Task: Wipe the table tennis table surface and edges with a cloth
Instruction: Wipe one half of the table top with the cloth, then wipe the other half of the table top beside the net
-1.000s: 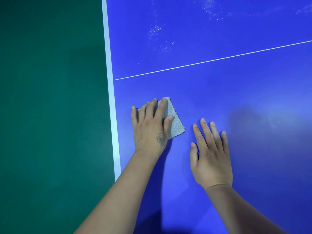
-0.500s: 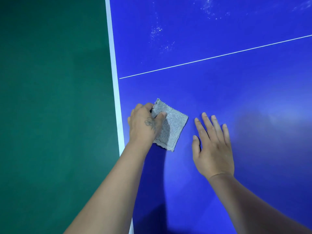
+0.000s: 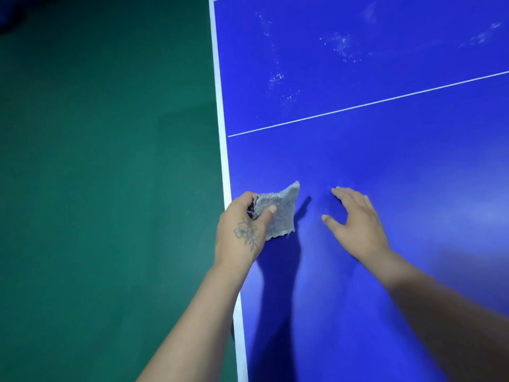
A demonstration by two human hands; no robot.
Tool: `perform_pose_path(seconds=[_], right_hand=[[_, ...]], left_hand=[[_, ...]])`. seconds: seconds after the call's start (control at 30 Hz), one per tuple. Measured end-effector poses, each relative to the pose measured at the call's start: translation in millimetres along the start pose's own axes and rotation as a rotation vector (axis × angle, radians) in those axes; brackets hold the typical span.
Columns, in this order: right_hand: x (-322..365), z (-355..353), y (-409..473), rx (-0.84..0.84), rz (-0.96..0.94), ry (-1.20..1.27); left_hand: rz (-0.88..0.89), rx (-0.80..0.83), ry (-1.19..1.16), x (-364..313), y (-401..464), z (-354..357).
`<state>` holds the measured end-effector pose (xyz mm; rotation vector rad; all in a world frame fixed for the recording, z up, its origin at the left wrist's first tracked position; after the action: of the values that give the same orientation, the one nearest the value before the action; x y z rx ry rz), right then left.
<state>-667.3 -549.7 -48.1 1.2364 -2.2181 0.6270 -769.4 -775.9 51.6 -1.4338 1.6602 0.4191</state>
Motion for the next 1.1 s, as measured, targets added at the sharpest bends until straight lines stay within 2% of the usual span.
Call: perform_pose_path(seconds=[0.07, 0.13, 0.23, 0.47, 0.67, 0.83, 1.1], right_hand=[[24, -16, -18, 0.037, 0.034, 0.212], [54, -31, -44, 0.049, -0.038, 0.299], [98, -51, -79, 0.061, -0.186, 0.263], [183, -92, -127, 0.03, -0.341, 0.165], [249, -81, -177, 0.009, -0.5, -0.004], [305, -34, -231, 0.039, -0.434, -0.004], [405, 60, -276, 0.012, -0.235, 0.09]], left_hand=[[-0.018, 0.0, 0.004, -4, -20, -12], [-0.021, 0.0, -0.005, -12, -40, -26], [0.009, 0.022, -0.06, -26, -67, -50], [0.122, 0.084, -0.147, -45, -127, -111], [0.158, 0.108, -0.23, -15, -172, -166], [0.148, 0.023, -0.313, 46, -198, -238], [0.018, 0.022, -0.31, 163, -225, -380]])
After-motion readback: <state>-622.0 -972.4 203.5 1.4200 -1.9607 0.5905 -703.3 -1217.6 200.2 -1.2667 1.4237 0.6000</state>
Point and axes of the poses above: each hand's wrist, its own y-axis towards the middle knuckle, its own z-axis out of the palm, x = y × z, the point moved 3 cm from there along y, towards the middle knuckle, and after that the axes turned 2 degrees about -z, right-handed, at the moved point
